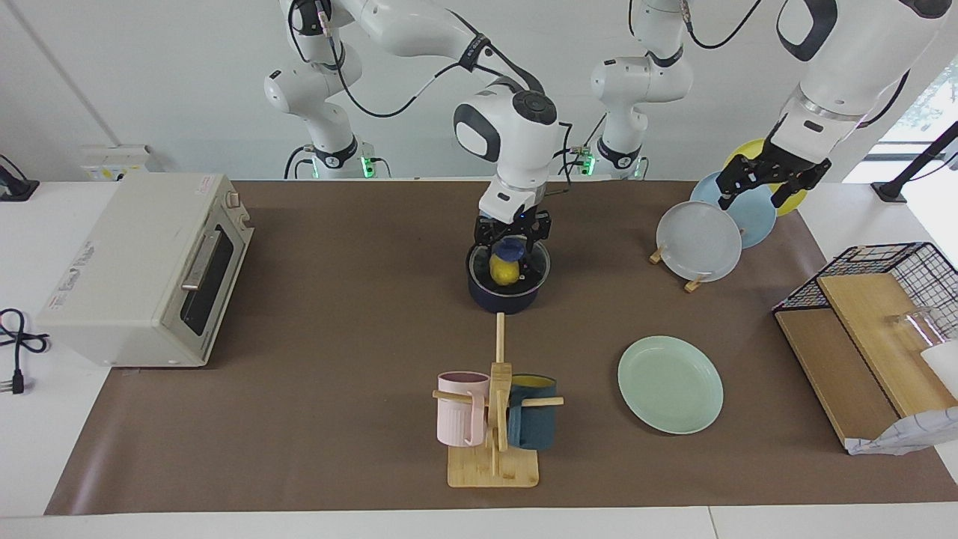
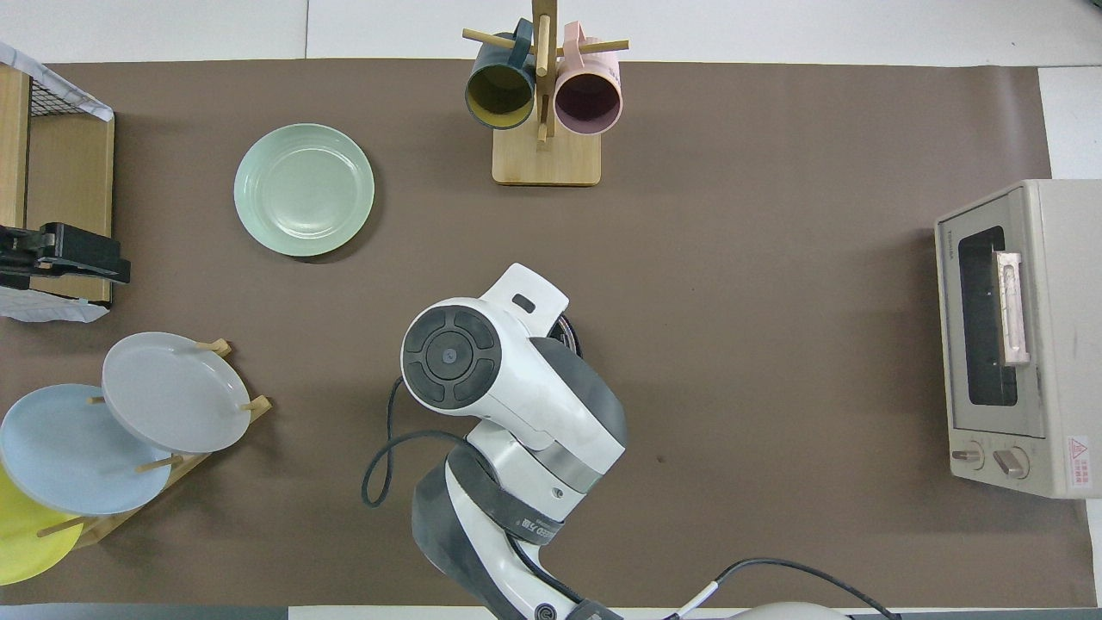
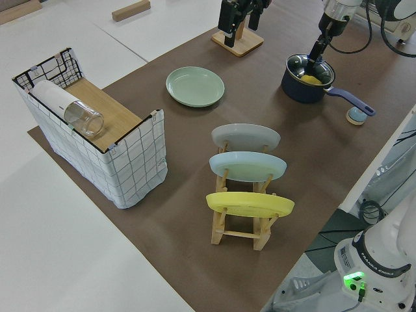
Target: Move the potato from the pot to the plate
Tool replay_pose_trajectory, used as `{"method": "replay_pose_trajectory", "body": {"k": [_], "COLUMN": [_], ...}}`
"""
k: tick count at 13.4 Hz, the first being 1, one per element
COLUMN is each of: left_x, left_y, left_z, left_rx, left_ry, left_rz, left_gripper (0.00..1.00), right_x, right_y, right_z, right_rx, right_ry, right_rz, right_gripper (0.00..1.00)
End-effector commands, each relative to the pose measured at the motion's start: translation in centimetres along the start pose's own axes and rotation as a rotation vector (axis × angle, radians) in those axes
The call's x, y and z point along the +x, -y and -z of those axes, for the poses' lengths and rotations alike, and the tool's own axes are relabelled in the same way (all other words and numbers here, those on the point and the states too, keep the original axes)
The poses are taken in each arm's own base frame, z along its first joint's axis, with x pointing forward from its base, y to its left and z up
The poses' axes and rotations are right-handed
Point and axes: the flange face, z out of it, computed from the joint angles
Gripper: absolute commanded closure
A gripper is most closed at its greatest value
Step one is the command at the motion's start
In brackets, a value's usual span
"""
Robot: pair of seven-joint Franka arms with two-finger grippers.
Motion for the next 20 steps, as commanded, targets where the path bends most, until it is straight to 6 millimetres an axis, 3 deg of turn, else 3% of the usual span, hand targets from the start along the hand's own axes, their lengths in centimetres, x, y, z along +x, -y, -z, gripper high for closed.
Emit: {"method": "replay_pose_trajectory", "body": {"k": [1,4,7,9,11,13,16,18,20], "left_x": [-0.7,-1.4,-2.0,-2.6,-4.1,-5.5,-6.9,-7.2,-7.5], "left_y": [-0.3,-0.5,-0.4,-0.6,-0.9,-2.6,-5.0,-5.8,-7.2], "left_z": [0.3,-0.1,-1.1,-2.2,-3.8,-5.7,-8.6,-9.9,-10.9], "left_rx": [-0.009,-0.009,-0.008,-0.009,-0.008,-0.007,-0.003,0.0,0.002], "left_ry": [0.0,0.013,0.028,0.045,0.059,0.028,0.048,0.067,0.063], "left_rz": [0.006,0.003,0.005,-0.001,-0.006,-0.037,-0.086,-0.094,-0.121], "left_gripper": [0.0,0.0,0.0,0.0,0.0,0.0,0.0,0.0,0.0], "right_x": [-0.6,-0.8,-0.7,-0.7,-0.4,-0.1,0.4,1.6,4.3], "right_y": [-0.5,-0.6,-0.6,-0.7,-0.9,-1.2,-1.5,-3.8,-9.7], "right_z": [0.3,0.0,0.0,0.3,1.0,1.6,4.0,4.7,5.5], "right_rx": [0.019,0.016,0.017,0.02,0.027,0.028,0.016,-0.013,-0.018], "right_ry": [-0.002,0.003,0.001,-0.004,-0.013,-0.016,-0.015,-0.003,0.007], "right_rz": [-0.013,-0.011,-0.008,-0.005,-0.007,-0.008,0.022,0.115,0.168], "right_gripper": [0.12,0.2,0.45,0.56,0.56,0.56,0.6,0.6,0.6]}}
